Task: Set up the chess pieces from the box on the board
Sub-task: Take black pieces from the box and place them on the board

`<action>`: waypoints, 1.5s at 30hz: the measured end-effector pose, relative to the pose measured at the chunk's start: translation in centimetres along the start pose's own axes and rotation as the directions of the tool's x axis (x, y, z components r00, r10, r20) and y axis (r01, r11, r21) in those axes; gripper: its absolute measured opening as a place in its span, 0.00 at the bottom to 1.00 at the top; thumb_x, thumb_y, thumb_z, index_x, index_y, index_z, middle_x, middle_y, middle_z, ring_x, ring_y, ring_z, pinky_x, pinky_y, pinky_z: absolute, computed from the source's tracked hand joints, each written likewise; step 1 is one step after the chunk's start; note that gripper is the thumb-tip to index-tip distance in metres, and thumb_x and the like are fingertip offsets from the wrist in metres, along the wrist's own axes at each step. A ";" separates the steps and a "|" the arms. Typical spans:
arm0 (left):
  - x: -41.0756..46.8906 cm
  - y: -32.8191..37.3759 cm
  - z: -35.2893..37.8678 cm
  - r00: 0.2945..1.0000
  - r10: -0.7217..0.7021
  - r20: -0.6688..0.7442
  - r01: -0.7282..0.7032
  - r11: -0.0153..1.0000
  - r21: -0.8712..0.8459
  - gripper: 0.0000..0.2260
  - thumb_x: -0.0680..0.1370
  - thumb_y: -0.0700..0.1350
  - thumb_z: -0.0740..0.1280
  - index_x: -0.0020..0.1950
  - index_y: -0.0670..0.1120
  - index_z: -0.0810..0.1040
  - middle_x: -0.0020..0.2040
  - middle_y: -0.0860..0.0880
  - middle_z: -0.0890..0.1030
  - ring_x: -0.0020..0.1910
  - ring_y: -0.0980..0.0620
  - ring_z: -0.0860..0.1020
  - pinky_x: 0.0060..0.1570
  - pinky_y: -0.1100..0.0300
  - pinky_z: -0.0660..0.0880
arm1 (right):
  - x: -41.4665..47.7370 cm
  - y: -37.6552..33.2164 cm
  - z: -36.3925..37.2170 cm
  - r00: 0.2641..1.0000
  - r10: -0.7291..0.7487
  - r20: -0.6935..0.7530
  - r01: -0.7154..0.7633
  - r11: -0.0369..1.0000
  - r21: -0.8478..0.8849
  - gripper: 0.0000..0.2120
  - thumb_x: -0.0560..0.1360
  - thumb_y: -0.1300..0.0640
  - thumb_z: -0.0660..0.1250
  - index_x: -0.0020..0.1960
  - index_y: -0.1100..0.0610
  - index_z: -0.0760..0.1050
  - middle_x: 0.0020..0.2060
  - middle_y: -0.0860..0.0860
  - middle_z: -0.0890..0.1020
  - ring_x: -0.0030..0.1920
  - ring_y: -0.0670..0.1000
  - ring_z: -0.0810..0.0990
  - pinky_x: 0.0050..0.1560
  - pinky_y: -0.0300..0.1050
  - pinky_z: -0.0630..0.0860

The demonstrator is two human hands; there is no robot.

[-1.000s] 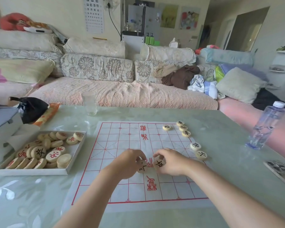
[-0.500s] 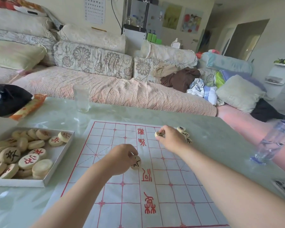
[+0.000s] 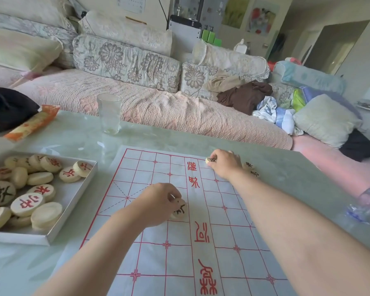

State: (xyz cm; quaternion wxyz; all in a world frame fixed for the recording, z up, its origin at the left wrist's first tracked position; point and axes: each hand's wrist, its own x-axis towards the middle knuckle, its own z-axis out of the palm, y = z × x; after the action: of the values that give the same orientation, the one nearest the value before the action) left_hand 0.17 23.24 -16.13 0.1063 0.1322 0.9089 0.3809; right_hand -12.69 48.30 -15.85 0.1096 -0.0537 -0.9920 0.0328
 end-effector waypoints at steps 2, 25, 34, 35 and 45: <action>-0.1 0.1 -0.1 1.000 0.000 -0.004 0.000 1.000 0.005 0.06 0.79 0.47 0.63 0.55 0.53 0.77 0.46 0.58 0.78 0.27 0.58 0.71 0.21 0.71 0.63 | -0.4 -0.1 -0.1 1.000 -0.021 -0.002 0.021 1.000 -0.004 0.13 0.77 0.46 0.66 0.59 0.49 0.77 0.60 0.51 0.79 0.63 0.57 0.72 0.60 0.50 0.66; -4.6 4.7 0.5 0.973 -0.226 -0.053 0.163 0.827 -0.538 0.06 0.74 0.44 0.72 0.50 0.49 0.81 0.44 0.46 0.84 0.41 0.50 0.81 0.36 0.61 0.77 | -19.5 -5.1 -6.2 0.949 -0.165 0.268 -0.164 0.468 0.868 0.08 0.78 0.57 0.70 0.56 0.54 0.75 0.42 0.55 0.86 0.36 0.49 0.82 0.40 0.46 0.76; -4.6 3.9 0.1 0.959 -0.280 -0.039 0.199 0.767 -0.610 0.11 0.73 0.48 0.74 0.52 0.45 0.82 0.44 0.40 0.85 0.36 0.50 0.78 0.36 0.61 0.75 | -19.8 -5.9 -6.3 0.961 -0.224 0.163 0.029 0.667 0.744 0.13 0.72 0.56 0.74 0.53 0.46 0.75 0.34 0.42 0.77 0.31 0.40 0.75 0.36 0.35 0.71; -4.4 3.9 0.1 0.962 -0.269 -0.055 0.188 0.791 -0.582 0.09 0.74 0.48 0.73 0.51 0.46 0.83 0.44 0.40 0.85 0.37 0.49 0.77 0.38 0.59 0.74 | -19.6 -5.8 -6.2 0.964 -0.216 0.154 0.035 0.679 0.733 0.12 0.73 0.54 0.74 0.53 0.46 0.75 0.34 0.42 0.76 0.32 0.41 0.74 0.36 0.35 0.69; -3.4 1.3 0.1 0.988 0.075 -0.133 0.007 0.847 0.532 0.19 0.77 0.57 0.64 0.67 0.56 0.72 0.65 0.52 0.71 0.64 0.49 0.67 0.61 0.53 0.67 | -12.9 0.0 -3.5 0.996 0.075 0.040 -0.085 0.912 0.401 0.11 0.73 0.41 0.68 0.49 0.46 0.74 0.49 0.41 0.79 0.51 0.48 0.79 0.46 0.44 0.74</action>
State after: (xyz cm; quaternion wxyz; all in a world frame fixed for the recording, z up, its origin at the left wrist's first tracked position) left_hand 3.58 23.12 -14.98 -0.0091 0.1436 0.9816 0.1255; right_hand 0.63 47.01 -15.25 0.1052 -0.0702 -0.9622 0.2414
